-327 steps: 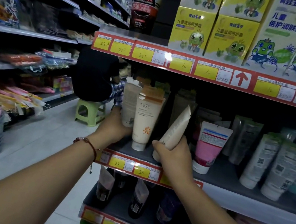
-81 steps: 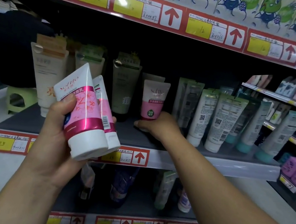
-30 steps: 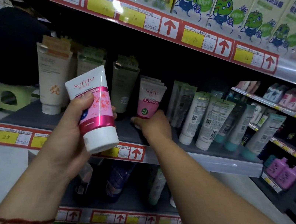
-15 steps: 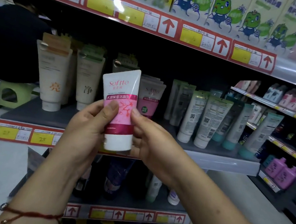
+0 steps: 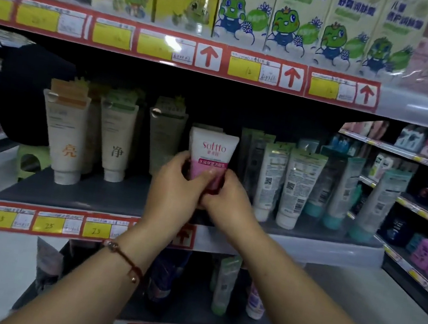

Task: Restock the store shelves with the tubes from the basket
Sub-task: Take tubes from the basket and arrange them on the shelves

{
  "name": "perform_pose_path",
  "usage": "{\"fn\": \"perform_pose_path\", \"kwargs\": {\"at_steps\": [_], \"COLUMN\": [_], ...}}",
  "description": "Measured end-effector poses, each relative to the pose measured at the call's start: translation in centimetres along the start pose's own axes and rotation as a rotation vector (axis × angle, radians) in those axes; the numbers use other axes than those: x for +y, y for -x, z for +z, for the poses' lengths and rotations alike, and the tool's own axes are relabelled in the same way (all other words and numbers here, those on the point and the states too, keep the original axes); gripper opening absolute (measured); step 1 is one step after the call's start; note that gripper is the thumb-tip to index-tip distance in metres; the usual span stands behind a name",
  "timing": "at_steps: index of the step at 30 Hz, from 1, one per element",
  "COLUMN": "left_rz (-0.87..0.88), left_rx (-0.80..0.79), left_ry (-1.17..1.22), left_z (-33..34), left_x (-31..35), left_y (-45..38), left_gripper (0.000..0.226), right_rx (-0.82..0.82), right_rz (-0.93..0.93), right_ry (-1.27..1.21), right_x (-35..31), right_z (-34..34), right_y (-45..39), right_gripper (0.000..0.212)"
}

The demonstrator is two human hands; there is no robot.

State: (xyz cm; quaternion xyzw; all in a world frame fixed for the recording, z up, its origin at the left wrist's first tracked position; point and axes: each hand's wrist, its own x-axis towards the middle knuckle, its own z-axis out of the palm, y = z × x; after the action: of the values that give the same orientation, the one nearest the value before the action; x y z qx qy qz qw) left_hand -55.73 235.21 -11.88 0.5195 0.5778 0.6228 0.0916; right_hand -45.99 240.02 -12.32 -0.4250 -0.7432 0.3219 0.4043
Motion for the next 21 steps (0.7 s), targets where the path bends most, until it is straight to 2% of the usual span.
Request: {"fn": "perform_pose_path", "kwargs": {"at_steps": [3, 7, 10, 13, 15, 21], "left_rz": [-0.134, -0.260, -0.311, -0.290, -0.302, -0.254], "left_rx": [-0.080, -0.221, -0.360, -0.391, -0.374, -0.307], "left_ry": [-0.072, 0.006, 0.104, 0.126, 0.145, 0.132], "left_z": [-0.2, -0.1, 0.5, 1.6, 2.2, 2.0], "left_x": [-1.0, -1.5, -2.0, -2.6, -2.5, -2.3], "left_y": [-0.4, -1.6, -2.7, -2.8, -2.6, -2.1], "left_gripper": [0.038, 0.062, 0.070, 0.058, 0.053, 0.035], "right_rx": [-0.062, -0.128, -0.119, -0.084, -0.048, -0.003], "right_rz": [0.050, 0.220, 0.269, 0.223, 0.188, 0.194], "right_ry": [0.028, -0.348, -0.444, -0.263, -0.129, -0.123], "right_x": [1.1, 1.0, 0.9, 1.7, 1.9, 1.8], "right_z": [0.2, -0.4, -0.7, -0.1, 0.6, 1.3], "right_y": [-1.0, -1.9, -2.3, -2.5, -2.6, -2.7], "right_gripper": [0.050, 0.037, 0.035, 0.026, 0.028, 0.031]}}
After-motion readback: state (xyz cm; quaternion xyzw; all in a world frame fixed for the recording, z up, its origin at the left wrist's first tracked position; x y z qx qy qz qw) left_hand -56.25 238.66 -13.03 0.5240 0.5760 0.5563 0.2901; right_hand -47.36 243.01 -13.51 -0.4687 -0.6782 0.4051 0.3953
